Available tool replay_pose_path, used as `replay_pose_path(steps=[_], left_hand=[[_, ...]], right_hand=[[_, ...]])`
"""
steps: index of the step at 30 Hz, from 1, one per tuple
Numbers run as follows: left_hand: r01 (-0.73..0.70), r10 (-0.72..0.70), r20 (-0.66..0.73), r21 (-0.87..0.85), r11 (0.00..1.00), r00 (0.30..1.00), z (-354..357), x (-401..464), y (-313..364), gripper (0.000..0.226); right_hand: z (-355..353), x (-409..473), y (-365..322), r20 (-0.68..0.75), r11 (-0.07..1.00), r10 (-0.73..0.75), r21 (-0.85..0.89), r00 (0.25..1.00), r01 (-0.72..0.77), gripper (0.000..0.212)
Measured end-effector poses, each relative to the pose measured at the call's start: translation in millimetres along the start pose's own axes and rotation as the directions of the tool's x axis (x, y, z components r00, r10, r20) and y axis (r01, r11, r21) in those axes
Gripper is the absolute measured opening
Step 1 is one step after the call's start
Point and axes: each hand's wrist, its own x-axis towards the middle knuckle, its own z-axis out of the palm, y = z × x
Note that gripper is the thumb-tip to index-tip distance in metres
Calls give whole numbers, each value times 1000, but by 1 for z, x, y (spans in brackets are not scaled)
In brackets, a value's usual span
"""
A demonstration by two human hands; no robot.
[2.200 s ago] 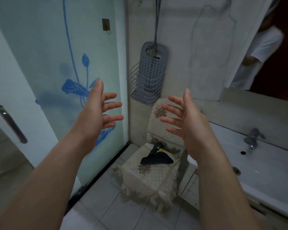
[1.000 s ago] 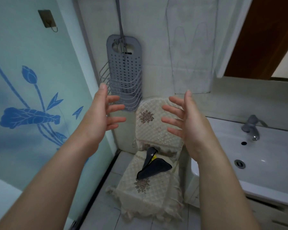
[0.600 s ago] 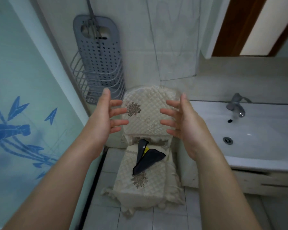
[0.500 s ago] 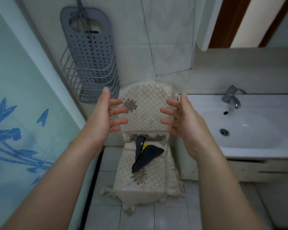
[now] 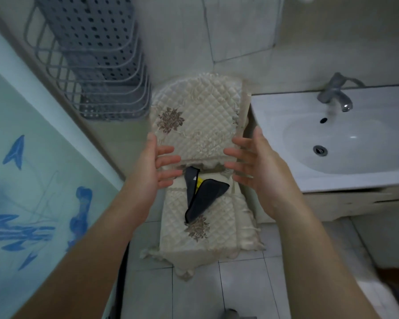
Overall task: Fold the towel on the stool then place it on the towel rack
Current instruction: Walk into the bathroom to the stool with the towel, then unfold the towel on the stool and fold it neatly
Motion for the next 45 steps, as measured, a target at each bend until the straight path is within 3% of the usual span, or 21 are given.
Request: replay_pose_path(steps=[11, 21, 28, 35, 45], left_hand=[[23, -24, -20, -22, 1000, 1000, 19, 95, -144, 63], [20, -22, -34, -82, 996, 999, 23, 171, -309, 66], [8, -9, -31, -34, 999, 999, 19, 210, -395, 68], [103, -103, -11, -24, 994, 995, 11, 227, -447, 69], [202, -211, -17, -221, 954, 977, 16, 224, -466, 67]], right_hand=[[-3, 97, 147, 34, 1000, 2, -11, 999, -1, 62], [1, 171, 296, 41, 996, -51, -75, 998, 54, 55], [11, 221, 378, 86, 988, -84, -125, 993, 95, 49], [31, 267, 418, 206, 960, 8, -276, 979, 50, 37], [44, 316, 435, 296, 864, 122, -501, 947, 45, 26]])
